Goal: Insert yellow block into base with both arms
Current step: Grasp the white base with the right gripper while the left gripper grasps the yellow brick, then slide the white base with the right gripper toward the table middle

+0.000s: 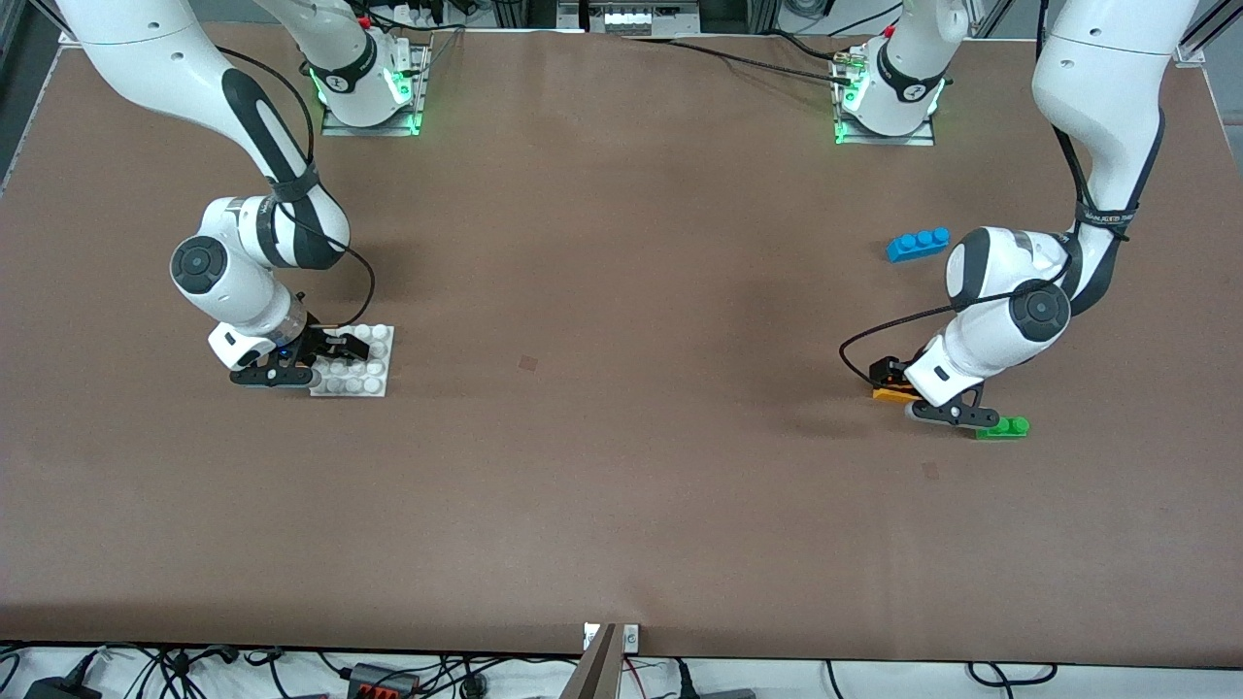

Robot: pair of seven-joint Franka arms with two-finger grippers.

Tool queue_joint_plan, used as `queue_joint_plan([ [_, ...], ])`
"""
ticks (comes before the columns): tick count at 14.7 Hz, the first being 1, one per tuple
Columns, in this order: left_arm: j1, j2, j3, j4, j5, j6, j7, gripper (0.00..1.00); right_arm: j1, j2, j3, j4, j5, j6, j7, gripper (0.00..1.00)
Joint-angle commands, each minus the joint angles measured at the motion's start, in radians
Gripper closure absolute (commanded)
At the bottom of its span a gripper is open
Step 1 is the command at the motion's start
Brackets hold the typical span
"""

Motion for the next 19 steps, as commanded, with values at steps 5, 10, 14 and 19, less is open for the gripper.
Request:
queue_joint_plan([
  [5,0.006,0.003,-0.001,-0.016,0.019,0.034,0.046,0.00,-0.002,0.027,0.013,0.006,-0.002,-0.004,-0.009,0.28],
  [10,0.014,0.019,-0.001,-0.016,0.019,0.035,0.046,0.00,-0.002,0.044,0.100,0.038,0.021,-0.015,0.020,0.29],
  [14,0.014,0.023,-0.001,-0.013,0.019,0.035,0.045,0.00,0.001,0.085,0.201,0.085,0.090,-0.018,0.086,0.28],
  [19,0.011,0.029,-0.001,-0.007,0.019,0.034,0.035,0.00,0.026,0.165,0.304,0.173,0.090,-0.018,0.192,0.28],
])
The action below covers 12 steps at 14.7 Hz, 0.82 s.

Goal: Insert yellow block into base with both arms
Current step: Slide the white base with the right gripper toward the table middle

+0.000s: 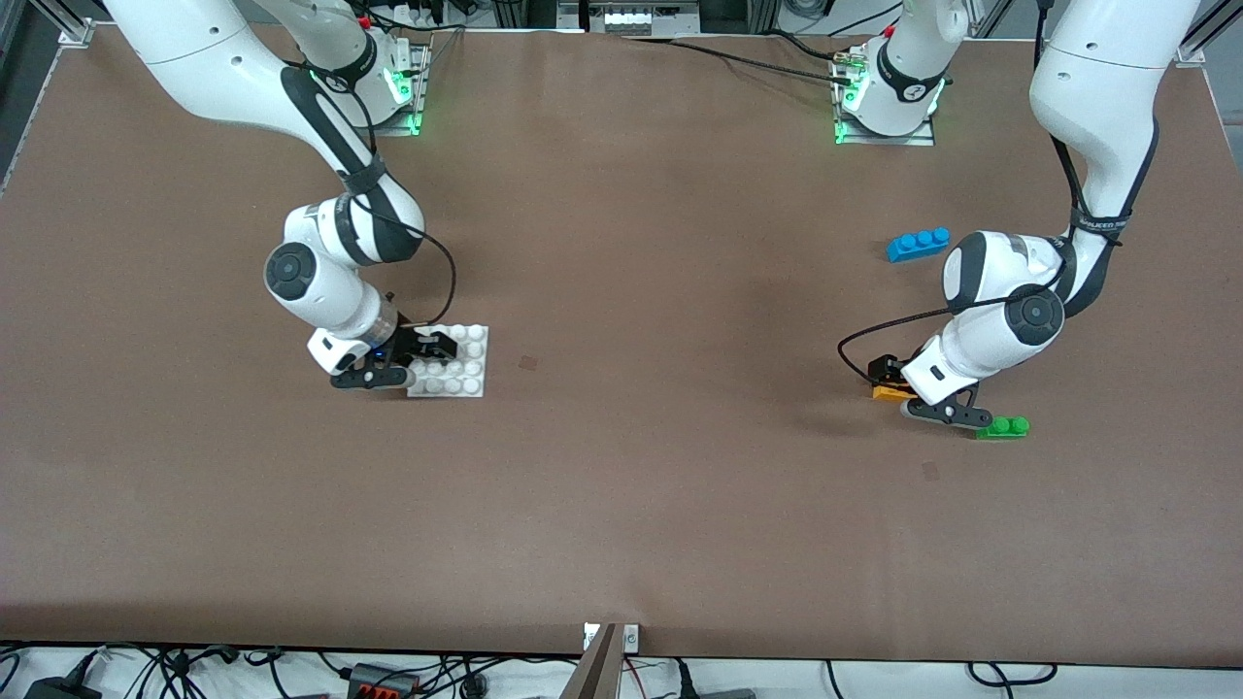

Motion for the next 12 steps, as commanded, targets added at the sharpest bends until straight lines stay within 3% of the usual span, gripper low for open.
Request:
queue_joint_plan([
  [1,0.005,0.003,-0.002,0.000,0.019,0.015,0.003,0.00,0.047,0.091,0.031,0.085,0.015,-0.010,0.056,0.28],
  [5,0.005,0.003,-0.002,0.002,0.019,0.012,0.009,0.06,0.164,0.174,0.031,0.215,0.015,-0.010,0.146,0.28],
  [12,0.007,0.001,-0.002,0.003,0.019,0.008,0.012,0.31,0.334,0.263,0.029,0.376,0.016,-0.010,0.260,0.28],
])
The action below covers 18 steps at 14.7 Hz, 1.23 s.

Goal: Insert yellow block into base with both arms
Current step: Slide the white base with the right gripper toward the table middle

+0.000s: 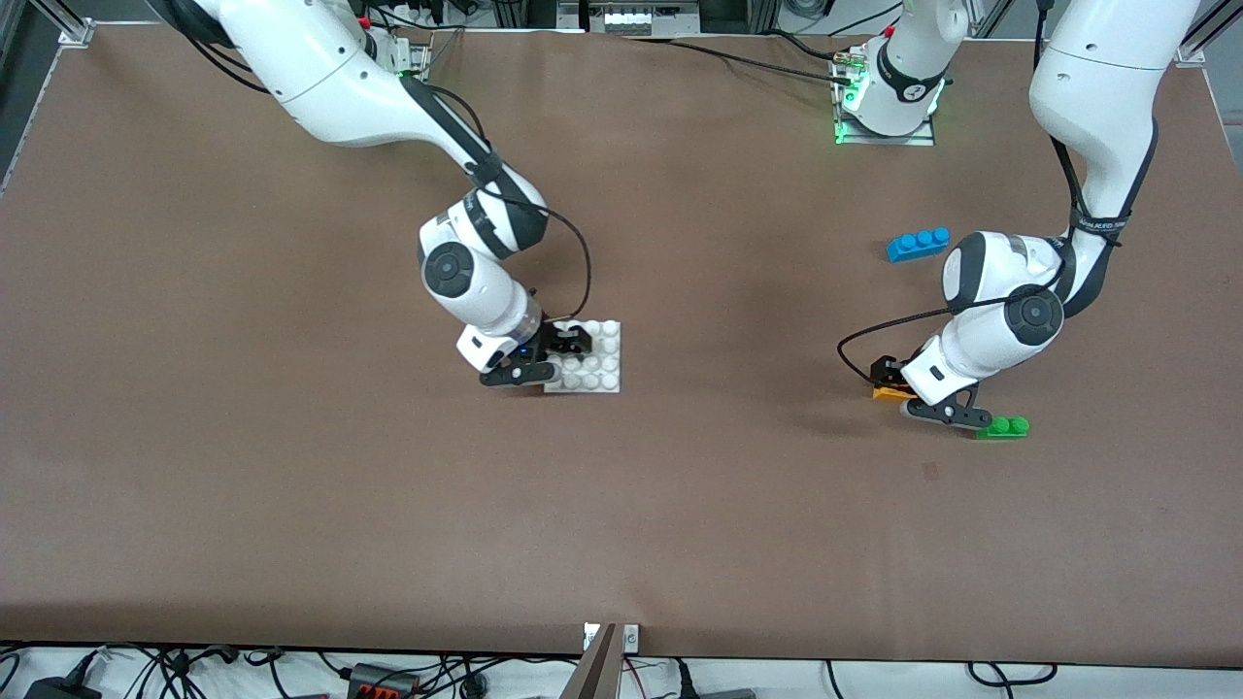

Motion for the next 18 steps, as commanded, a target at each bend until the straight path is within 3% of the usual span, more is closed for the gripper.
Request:
queue_joint_plan([
  [1,0.005,0.001,-0.004,0.003,0.019,0.005,0.012,0.34,0.046,0.057,-0.004,0.066,0.015,-0.008,0.010,0.28],
  [5,0.002,-0.002,-0.004,0.003,0.019,0.002,0.012,0.68,0.038,0.049,-0.003,0.070,0.013,-0.008,0.006,0.25],
  [7,0.004,-0.002,-0.004,0.003,0.019,0.002,0.014,0.73,0.040,0.034,-0.003,0.070,0.015,-0.011,0.006,0.22],
  [8,0.004,-0.004,-0.004,0.003,0.021,-0.001,0.014,0.80,0.037,0.014,-0.003,0.075,0.015,-0.046,0.006,0.20],
  [14,-0.010,-0.042,-0.013,0.018,0.019,-0.091,0.002,0.80,-0.004,-0.107,-0.010,0.200,0.000,-0.443,0.009,0.09],
  [15,-0.010,-0.061,-0.036,0.034,0.019,-0.152,-0.001,0.80,-0.032,-0.135,-0.010,0.207,-0.005,-0.499,0.007,0.01],
  [18,-0.009,-0.111,-0.097,0.109,0.013,-0.356,-0.067,0.79,-0.104,-0.239,-0.024,0.205,-0.031,-0.689,0.000,0.00],
])
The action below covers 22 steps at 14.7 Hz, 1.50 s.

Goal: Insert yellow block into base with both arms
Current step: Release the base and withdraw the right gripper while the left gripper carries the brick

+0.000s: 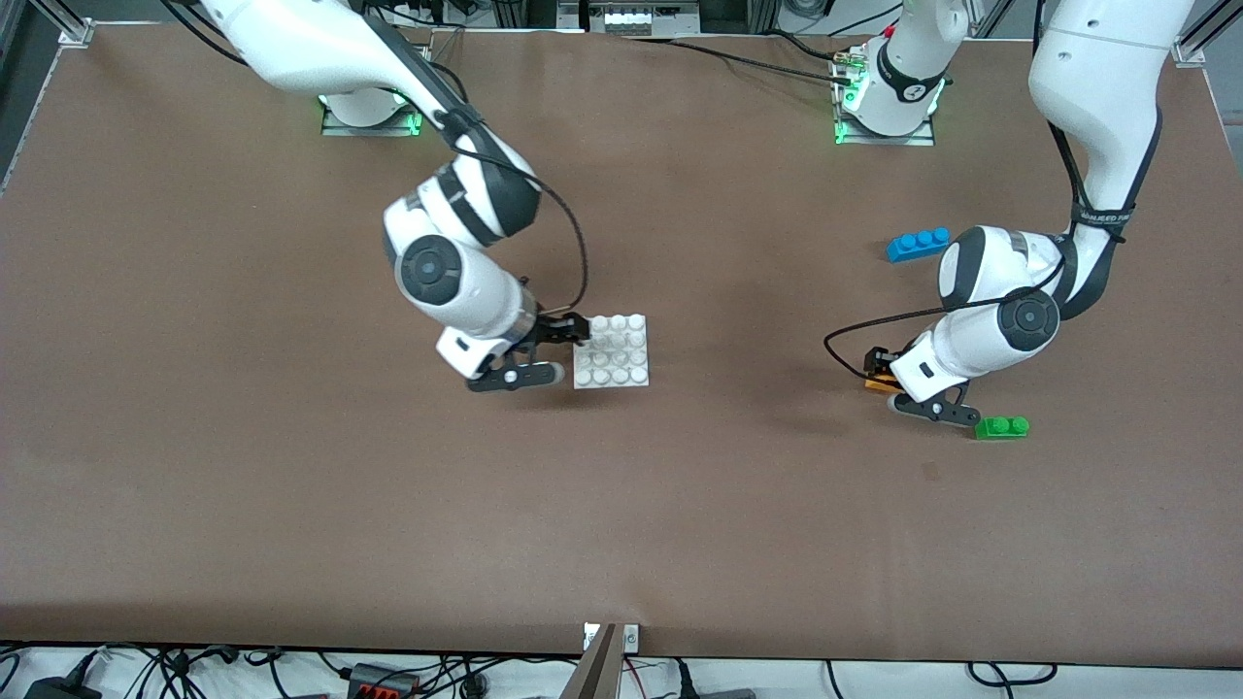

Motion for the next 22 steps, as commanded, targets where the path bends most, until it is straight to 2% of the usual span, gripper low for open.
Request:
queue_joint_plan([
  [1,0.001,-0.058,-0.067,0.052,0.007,-0.154,-0.079,0.77,-0.071,-0.104,-0.003,-0.015,-0.058,-0.166,0.000,0.00],
  [3,0.004,-0.071,-0.150,0.058,0.002,-0.165,-0.188,0.80,-0.120,-0.176,-0.003,-0.015,-0.136,-0.283,-0.013,0.00],
  [6,-0.004,-0.060,-0.300,0.098,0.002,-0.166,-0.461,0.81,-0.219,-0.268,-0.003,-0.015,-0.150,-0.432,-0.123,0.00],
  [9,-0.066,0.007,-0.344,0.187,0.002,-0.165,-0.552,0.84,-0.315,-0.328,-0.003,-0.014,-0.149,-0.509,-0.219,0.00],
  [13,-0.232,0.112,-0.338,0.325,0.018,-0.160,-0.743,0.84,-0.400,-0.425,-0.004,-0.015,-0.149,-0.598,-0.367,0.00],
  [16,-0.341,0.191,-0.304,0.389,0.019,-0.127,-0.808,0.84,-0.482,-0.440,-0.004,-0.004,-0.143,-0.609,-0.462,0.00],
  [20,-0.565,0.239,-0.116,0.417,0.051,-0.022,-0.920,0.84,-0.554,-0.440,-0.006,0.009,-0.137,-0.598,-0.577,0.00],
  [22,-0.636,0.263,-0.057,0.452,0.053,-0.016,-0.925,0.84,-0.556,-0.439,-0.006,0.009,-0.144,-0.603,-0.579,0.00],
])
